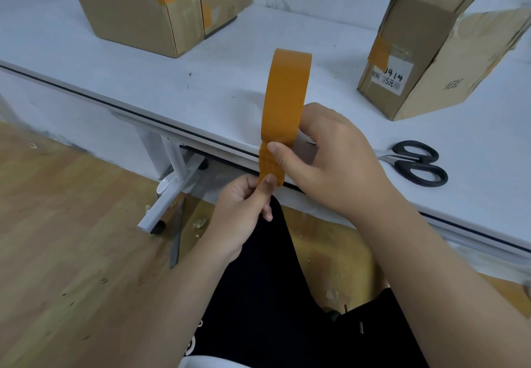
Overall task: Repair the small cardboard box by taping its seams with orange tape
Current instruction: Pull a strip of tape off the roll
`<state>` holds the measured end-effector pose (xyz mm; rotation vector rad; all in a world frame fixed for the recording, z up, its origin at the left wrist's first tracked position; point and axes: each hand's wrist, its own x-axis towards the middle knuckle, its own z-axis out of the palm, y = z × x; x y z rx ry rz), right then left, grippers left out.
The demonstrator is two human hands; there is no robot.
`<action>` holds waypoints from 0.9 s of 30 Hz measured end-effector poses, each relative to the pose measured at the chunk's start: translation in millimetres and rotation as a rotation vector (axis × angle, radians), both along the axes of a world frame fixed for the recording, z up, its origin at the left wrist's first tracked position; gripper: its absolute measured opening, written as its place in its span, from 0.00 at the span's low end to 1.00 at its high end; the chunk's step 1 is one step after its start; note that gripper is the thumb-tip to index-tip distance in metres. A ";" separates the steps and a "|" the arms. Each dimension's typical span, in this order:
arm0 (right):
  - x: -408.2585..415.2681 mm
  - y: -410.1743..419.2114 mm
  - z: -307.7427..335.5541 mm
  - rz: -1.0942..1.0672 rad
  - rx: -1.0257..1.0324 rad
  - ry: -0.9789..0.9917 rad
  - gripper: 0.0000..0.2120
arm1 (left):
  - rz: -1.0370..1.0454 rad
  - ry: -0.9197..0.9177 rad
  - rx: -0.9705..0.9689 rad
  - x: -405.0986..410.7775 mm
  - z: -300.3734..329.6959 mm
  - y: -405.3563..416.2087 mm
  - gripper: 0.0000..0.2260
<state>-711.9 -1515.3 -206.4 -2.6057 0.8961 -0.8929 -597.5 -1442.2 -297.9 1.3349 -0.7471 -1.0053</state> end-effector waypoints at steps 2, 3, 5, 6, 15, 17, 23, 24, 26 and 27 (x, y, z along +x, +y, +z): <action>-0.6 0.8 1.1 -0.003 0.012 0.004 0.12 | -0.004 -0.030 0.012 1.0 0.2 -1.6 0.14; -0.8 1.0 1.8 -0.004 0.020 0.002 0.12 | -0.004 -0.030 0.013 1.0 -0.3 -1.2 0.15; -1.5 1.7 3.6 -0.005 0.041 -0.003 0.12 | 0.003 -0.015 0.008 -0.6 -1.7 1.0 0.17; -1.9 2.1 4.3 -0.005 0.050 -0.004 0.11 | 0.008 -0.009 0.007 -2.0 -2.3 1.9 0.17; -19.7 10.5 19.8 0.013 0.194 0.045 0.17 | 0.002 0.264 0.017 -5.1 -9.5 2.3 0.14; -29.7 10.1 26.7 -0.031 0.253 -0.020 0.12 | 0.018 0.424 -0.008 -7.7 -11.3 2.3 0.10; -56.7 -2.9 35.3 -0.144 0.180 0.185 0.09 | 0.102 0.668 -0.087 -19.4 -9.2 -0.9 0.05; -60.6 -5.0 34.7 -0.145 0.168 0.228 0.09 | 0.112 0.688 -0.102 -21.0 -8.6 -1.2 0.05; -66.1 -6.4 34.4 -0.147 0.157 0.276 0.10 | 0.113 0.686 -0.124 -22.6 -9.3 -0.7 0.04; -67.7 -6.0 34.3 -0.150 0.159 0.286 0.10 | 0.107 0.667 -0.134 -22.3 -10.9 -0.2 0.04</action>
